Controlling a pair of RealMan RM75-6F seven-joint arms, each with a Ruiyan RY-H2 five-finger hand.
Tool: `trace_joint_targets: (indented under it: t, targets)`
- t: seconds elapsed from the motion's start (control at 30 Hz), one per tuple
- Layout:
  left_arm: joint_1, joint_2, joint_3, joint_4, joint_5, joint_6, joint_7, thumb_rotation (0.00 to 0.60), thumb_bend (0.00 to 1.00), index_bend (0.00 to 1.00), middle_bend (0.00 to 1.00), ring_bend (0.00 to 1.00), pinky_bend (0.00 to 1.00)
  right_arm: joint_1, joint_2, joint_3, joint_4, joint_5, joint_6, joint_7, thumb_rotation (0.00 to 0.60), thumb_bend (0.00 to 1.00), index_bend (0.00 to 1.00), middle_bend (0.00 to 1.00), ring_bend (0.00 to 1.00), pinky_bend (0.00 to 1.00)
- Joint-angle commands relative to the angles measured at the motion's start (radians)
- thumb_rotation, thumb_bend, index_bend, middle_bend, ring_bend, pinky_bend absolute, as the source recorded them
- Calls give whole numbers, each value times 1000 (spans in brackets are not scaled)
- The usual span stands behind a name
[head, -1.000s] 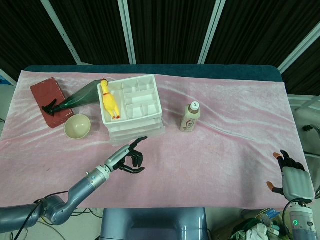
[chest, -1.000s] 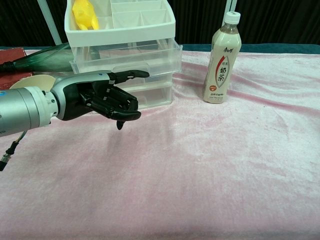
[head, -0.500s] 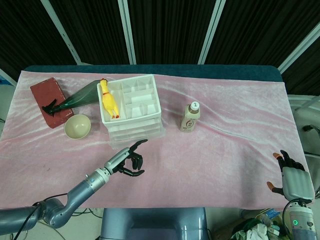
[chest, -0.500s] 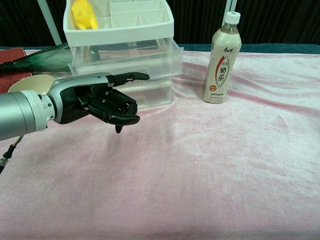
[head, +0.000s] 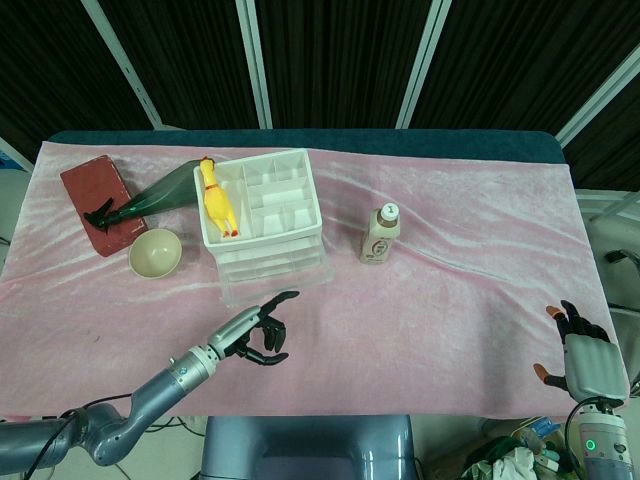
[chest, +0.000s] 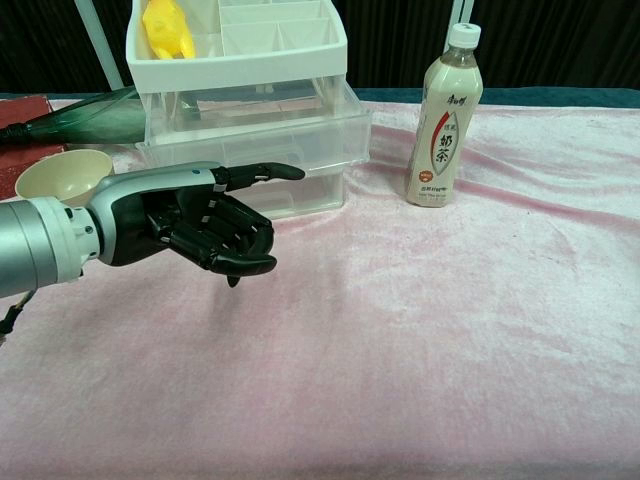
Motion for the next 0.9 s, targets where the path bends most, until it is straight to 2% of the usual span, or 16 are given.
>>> trace_joint_targets:
  t: [0.03, 0.3, 0.47, 0.57, 0.67, 0.9]
  targets:
    - [2, 2, 8, -7, 10, 6, 2, 600, 299, 0, 651, 600, 571, 0, 0, 0, 0, 1, 0, 0, 600, 106, 182, 80, 188, 206]
    - [16, 16, 29, -20, 42, 41, 23, 600, 299, 0, 650, 600, 571, 0, 0, 0, -2, 5, -2, -3, 600, 106, 182, 80, 188, 206]
    - [34, 74, 56, -65, 66, 79, 133, 600, 299, 30, 632, 598, 571, 0, 1, 1, -3, 8, -2, -4, 600, 106, 182, 80, 188, 206]
    - [46, 144, 88, -130, 64, 76, 213, 600, 299, 94, 629, 596, 571, 1, -1, 1, -2, 8, -1, -8, 600, 106, 182, 80, 188, 207]
    - [48, 212, 115, -187, 68, 60, 250, 600, 299, 87, 617, 592, 569, 1, -2, 0, -2, 7, 0, -12, 600, 106, 182, 80, 188, 206]
    - [87, 374, 182, -281, 169, 120, 238, 600, 299, 89, 584, 570, 565, 0, -5, -1, -1, 5, 5, -20, 600, 106, 182, 80, 188, 207]
